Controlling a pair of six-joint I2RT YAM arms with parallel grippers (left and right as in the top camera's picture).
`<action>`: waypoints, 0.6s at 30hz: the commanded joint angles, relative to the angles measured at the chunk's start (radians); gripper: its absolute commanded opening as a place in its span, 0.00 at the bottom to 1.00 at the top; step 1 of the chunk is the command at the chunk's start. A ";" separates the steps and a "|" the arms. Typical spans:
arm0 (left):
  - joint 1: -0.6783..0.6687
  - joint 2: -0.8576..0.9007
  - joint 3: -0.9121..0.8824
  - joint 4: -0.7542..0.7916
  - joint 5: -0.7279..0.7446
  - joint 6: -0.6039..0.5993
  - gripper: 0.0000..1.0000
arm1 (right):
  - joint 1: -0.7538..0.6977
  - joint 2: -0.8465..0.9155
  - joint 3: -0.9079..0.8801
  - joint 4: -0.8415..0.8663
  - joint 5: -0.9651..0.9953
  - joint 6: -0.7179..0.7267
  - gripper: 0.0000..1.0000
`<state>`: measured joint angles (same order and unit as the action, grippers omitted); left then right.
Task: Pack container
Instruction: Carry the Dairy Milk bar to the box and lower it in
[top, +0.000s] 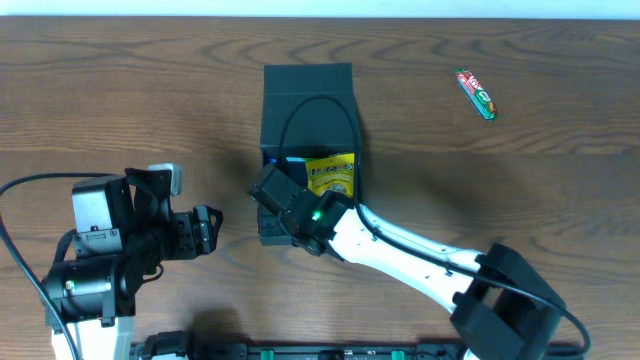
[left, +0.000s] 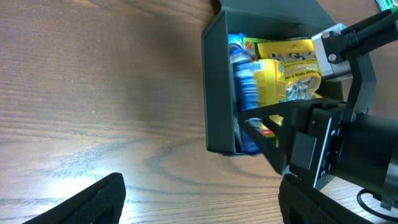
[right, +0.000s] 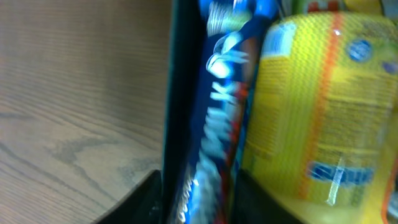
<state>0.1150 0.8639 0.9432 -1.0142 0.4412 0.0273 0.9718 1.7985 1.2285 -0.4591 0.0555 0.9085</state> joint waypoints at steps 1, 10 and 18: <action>-0.002 0.000 0.013 -0.002 0.005 0.015 0.80 | -0.011 0.014 -0.003 0.005 0.027 -0.028 0.47; -0.002 0.000 0.013 -0.003 0.004 0.015 0.80 | -0.071 -0.106 0.015 -0.002 0.028 -0.225 0.56; -0.002 0.000 0.013 -0.005 0.004 0.015 0.81 | -0.232 -0.398 0.019 -0.047 0.157 -0.627 0.67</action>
<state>0.1150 0.8639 0.9432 -1.0161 0.4412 0.0273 0.8040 1.4807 1.2308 -0.4850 0.1204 0.4702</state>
